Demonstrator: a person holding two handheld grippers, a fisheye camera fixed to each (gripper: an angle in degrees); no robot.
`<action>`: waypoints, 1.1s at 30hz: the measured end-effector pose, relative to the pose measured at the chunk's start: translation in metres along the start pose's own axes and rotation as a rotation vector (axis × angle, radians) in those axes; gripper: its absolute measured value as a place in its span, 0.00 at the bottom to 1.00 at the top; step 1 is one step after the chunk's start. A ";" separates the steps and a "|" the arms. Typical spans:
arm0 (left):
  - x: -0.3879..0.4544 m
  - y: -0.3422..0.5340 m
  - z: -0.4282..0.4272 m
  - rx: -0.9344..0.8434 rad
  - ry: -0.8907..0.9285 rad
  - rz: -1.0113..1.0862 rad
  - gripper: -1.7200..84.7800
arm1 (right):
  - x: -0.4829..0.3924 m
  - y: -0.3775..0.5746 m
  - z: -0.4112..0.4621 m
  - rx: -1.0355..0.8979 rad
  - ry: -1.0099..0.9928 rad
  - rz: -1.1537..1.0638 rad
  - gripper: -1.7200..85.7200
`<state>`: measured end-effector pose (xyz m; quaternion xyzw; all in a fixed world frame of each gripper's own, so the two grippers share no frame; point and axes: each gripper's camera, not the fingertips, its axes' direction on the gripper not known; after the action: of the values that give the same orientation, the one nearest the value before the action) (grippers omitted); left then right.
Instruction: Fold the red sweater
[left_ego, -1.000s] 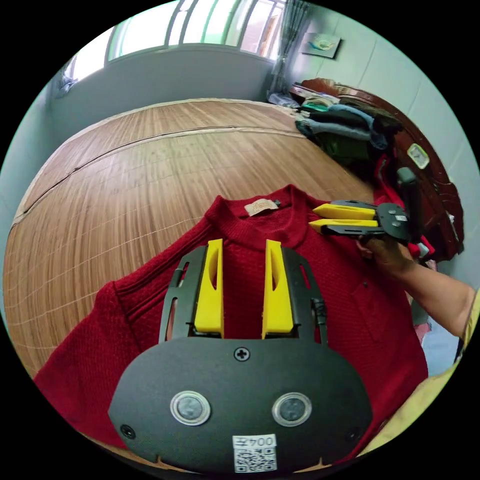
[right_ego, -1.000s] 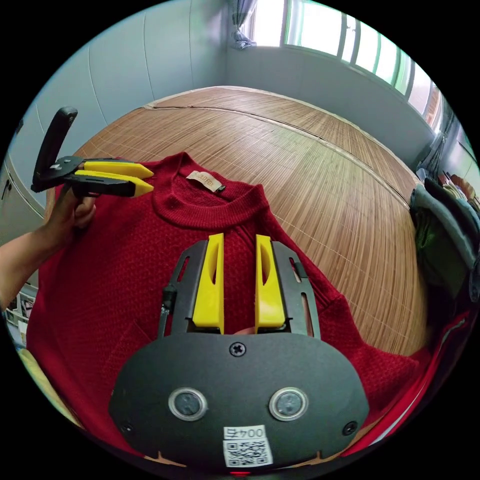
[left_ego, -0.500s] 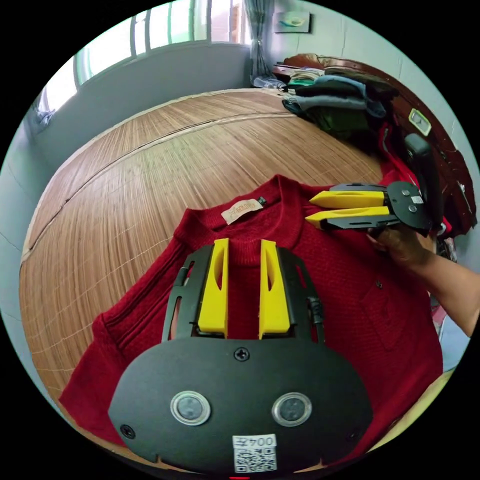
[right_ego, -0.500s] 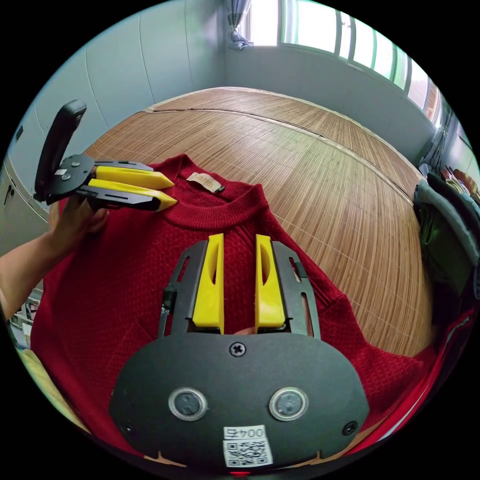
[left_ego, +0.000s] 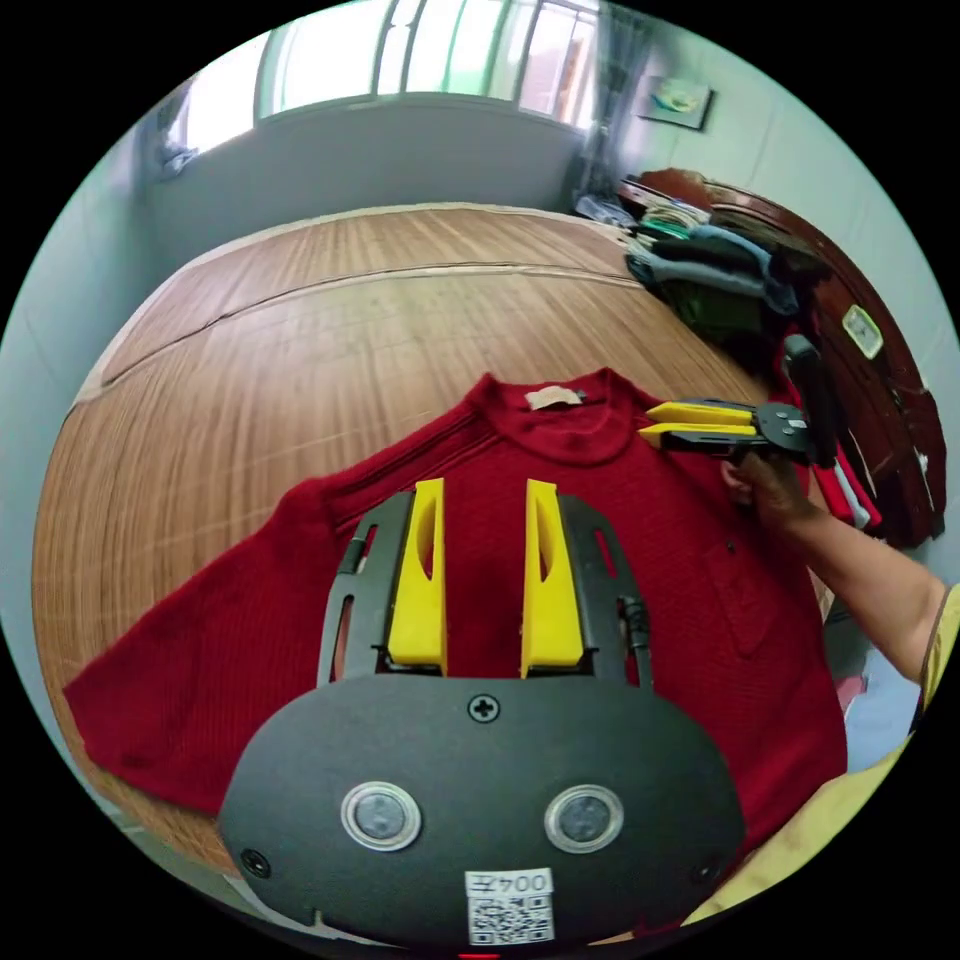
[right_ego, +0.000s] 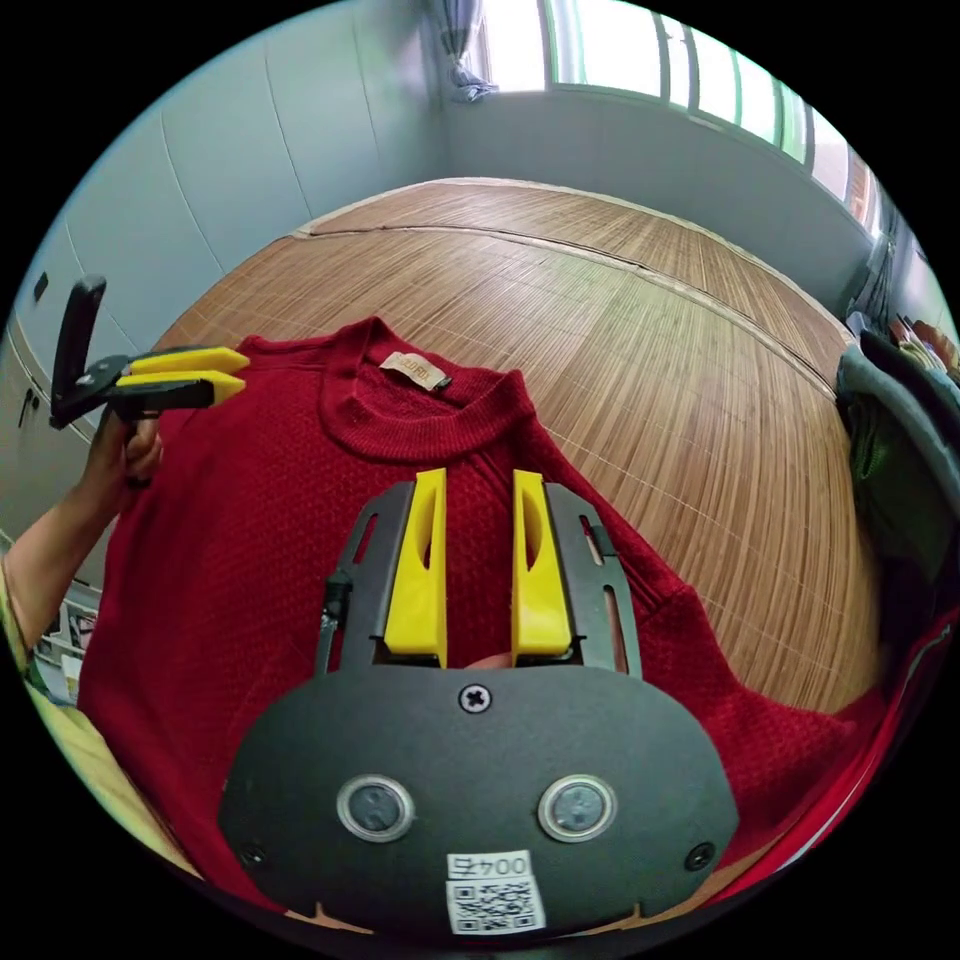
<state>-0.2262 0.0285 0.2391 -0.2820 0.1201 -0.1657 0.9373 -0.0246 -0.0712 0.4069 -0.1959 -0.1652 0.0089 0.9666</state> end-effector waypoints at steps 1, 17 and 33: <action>-0.012 0.008 -0.006 -0.002 0.007 -0.040 0.16 | 0.001 0.006 -0.014 0.031 -0.003 0.036 0.17; -0.018 0.019 0.013 -0.025 -0.082 -0.103 0.13 | -0.029 0.061 -0.017 -0.057 0.244 0.209 0.15; -0.050 -0.066 0.051 0.013 -0.060 -0.100 0.12 | 0.011 -0.024 0.034 -0.018 0.239 0.211 0.15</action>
<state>-0.2716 0.0205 0.3247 -0.2862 0.0763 -0.2048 0.9329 -0.0267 -0.0800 0.4495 -0.2204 -0.0273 0.0857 0.9713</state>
